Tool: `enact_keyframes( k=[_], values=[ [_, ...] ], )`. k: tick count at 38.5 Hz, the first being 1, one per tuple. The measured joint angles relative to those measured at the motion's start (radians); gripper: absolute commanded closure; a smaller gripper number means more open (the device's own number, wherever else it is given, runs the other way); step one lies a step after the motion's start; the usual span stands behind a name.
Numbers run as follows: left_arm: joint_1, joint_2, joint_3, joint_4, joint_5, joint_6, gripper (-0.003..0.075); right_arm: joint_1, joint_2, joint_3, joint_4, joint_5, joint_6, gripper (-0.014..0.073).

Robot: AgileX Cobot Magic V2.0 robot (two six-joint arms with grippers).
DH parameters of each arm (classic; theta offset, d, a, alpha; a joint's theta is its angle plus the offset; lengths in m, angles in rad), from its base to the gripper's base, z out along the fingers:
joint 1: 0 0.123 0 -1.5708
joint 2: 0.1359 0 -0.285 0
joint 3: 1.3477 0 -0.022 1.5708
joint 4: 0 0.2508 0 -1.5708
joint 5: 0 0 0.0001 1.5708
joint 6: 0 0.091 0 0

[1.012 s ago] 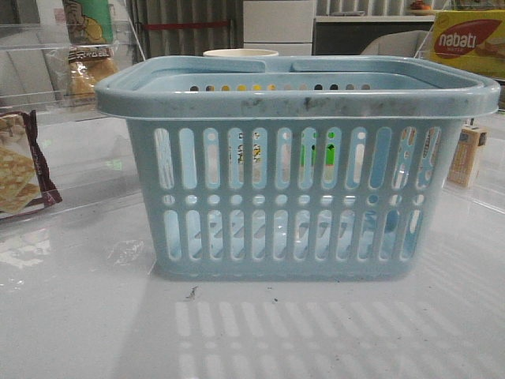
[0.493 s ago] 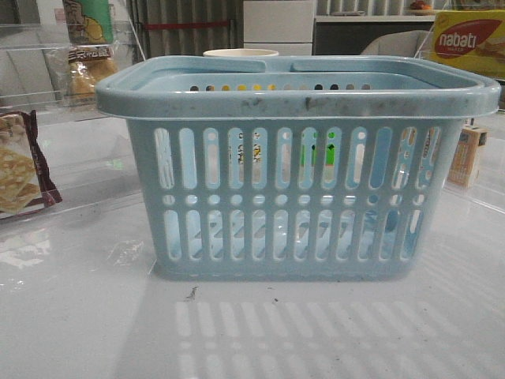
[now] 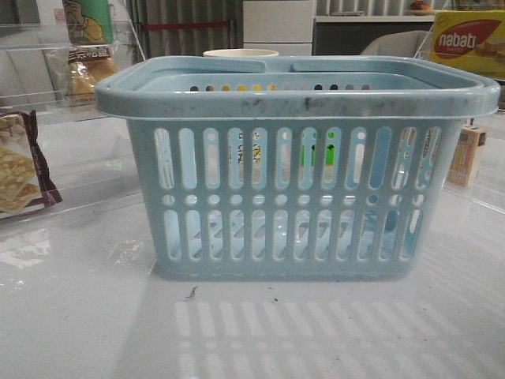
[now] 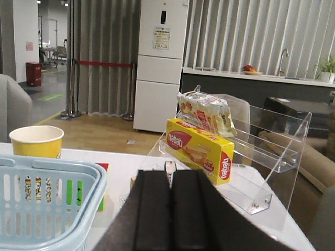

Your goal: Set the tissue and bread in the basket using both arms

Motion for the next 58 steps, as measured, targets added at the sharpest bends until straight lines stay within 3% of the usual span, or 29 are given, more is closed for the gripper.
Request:
enact_keyframes(
  k=[11, 21, 29, 31, 36, 38, 43, 47, 52, 58],
  values=[
    [0.000, 0.240, -0.251, 0.000, 0.275, 0.000, 0.0629, 0.000, 0.246, -0.220, 0.000, 0.260, 0.000, 0.0539],
    [0.000, 0.401, -0.260, 0.000, 0.496, 0.000, 0.0629, 0.000, 0.404, -0.228, 0.007, 0.419, 0.000, 0.0539],
    [0.000, 0.511, -0.260, -0.007, 0.568, 0.000, 0.0621, 0.000, 0.491, -0.228, 0.007, 0.473, 0.000, 0.0533],
    [0.000, 0.542, -0.260, -0.014, 0.570, 0.000, 0.0554, 0.000, 0.515, -0.228, 0.007, 0.483, 0.000, 0.0480],
    [0.000, 0.609, -0.260, -0.019, 0.568, 0.002, 0.0202, 0.000, 0.573, -0.228, 0.009, 0.497, 0.000, 0.0112],
    [0.000, 0.627, -0.260, -0.020, 0.559, 0.008, 0.0143, 0.000, 0.596, -0.228, 0.009, 0.497, 0.000, 0.0035],
    [-0.012, 0.655, -0.260, -0.033, 0.541, 0.027, 0.0178, -0.002, 0.664, -0.231, 0.005, 0.477, 0.002, 0.0045],
    [-0.102, 0.663, -0.260, -0.037, 0.529, 0.034, 0.0214, -0.045, 0.761, -0.268, -0.007, 0.443, 0.015, 0.0045],
    [-0.230, 0.663, -0.260, -0.035, 0.514, 0.034, 0.0250, -0.132, 0.932, -0.390, -0.013, 0.417, 0.022, 0.0045],
    [-0.276, 0.663, -0.260, -0.035, 0.512, 0.034, 0.0279, -0.190, 1.119, -0.546, -0.015, 0.411, 0.021, 0.0045]
  ],
)
